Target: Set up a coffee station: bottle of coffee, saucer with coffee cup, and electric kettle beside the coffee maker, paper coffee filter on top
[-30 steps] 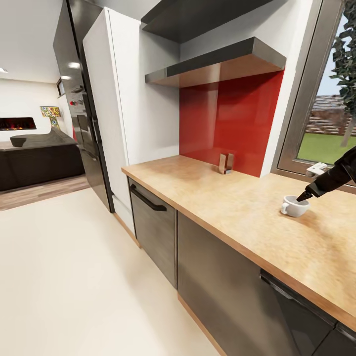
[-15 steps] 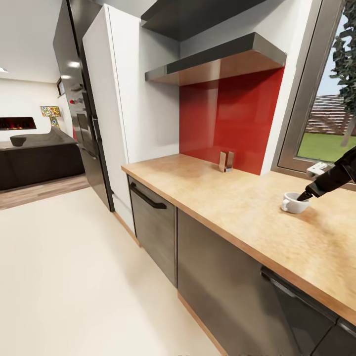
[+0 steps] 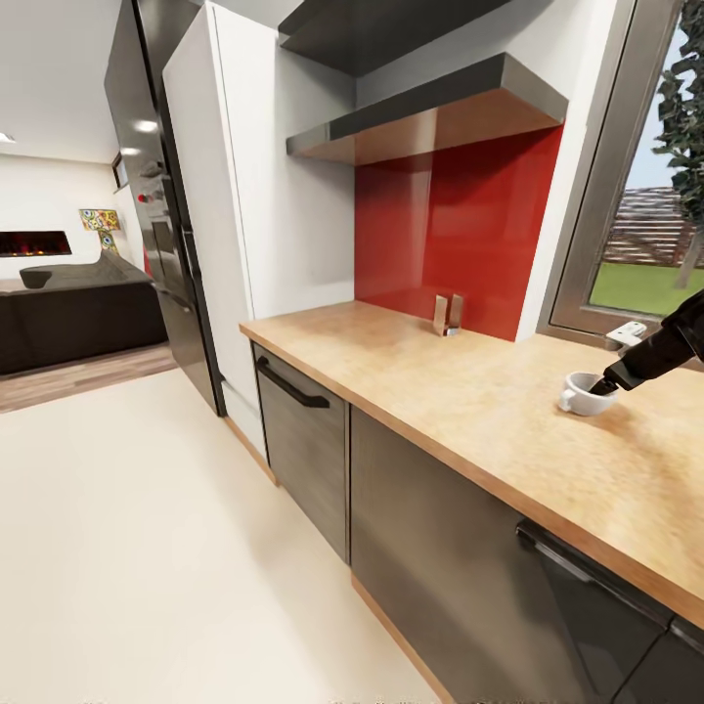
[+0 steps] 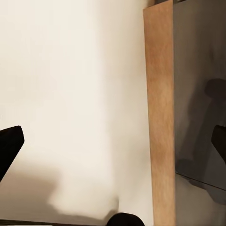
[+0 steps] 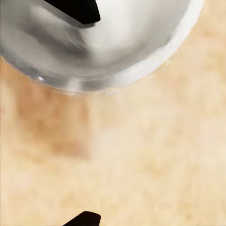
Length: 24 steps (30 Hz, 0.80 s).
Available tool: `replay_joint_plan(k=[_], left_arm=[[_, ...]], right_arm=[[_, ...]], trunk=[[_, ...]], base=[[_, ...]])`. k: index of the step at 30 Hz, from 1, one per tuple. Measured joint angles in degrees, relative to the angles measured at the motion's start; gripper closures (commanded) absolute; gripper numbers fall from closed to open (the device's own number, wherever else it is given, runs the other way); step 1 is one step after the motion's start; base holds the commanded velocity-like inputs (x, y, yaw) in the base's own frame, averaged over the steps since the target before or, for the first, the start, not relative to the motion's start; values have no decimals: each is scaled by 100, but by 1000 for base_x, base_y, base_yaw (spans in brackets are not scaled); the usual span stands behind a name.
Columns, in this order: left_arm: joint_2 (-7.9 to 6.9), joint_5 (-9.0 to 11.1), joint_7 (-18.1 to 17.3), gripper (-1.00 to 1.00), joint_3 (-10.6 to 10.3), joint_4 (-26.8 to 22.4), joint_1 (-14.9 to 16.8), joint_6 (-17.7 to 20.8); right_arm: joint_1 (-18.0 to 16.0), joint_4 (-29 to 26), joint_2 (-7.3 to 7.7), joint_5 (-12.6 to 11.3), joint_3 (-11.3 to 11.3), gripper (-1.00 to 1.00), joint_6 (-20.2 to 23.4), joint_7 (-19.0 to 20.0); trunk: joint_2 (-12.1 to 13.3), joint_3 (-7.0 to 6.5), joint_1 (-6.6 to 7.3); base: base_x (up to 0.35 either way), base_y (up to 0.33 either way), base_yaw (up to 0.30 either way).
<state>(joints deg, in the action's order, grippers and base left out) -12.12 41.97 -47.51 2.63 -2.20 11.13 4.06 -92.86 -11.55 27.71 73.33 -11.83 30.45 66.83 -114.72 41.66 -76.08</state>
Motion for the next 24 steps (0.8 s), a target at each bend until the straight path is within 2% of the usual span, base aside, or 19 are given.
replay_joint_plan(k=[9,10,24], left_arm=[[0,0,0,-100,1,0,0,0],[0,2,0,-100,2,0,0,0],[0,1,0,-100,2,0,0,0]], right_arm=[[0,0,0,0,0,-100,0,0],[0,0,0,0,1,100,0,0],[-2,-121,-1,15,-24,100,-39,-4]], trunk=[[-42,18,-23],[-42,18,-23],[-42,17,-22]], base=[[0,0,0],[0,0,0],[0,0,0]])
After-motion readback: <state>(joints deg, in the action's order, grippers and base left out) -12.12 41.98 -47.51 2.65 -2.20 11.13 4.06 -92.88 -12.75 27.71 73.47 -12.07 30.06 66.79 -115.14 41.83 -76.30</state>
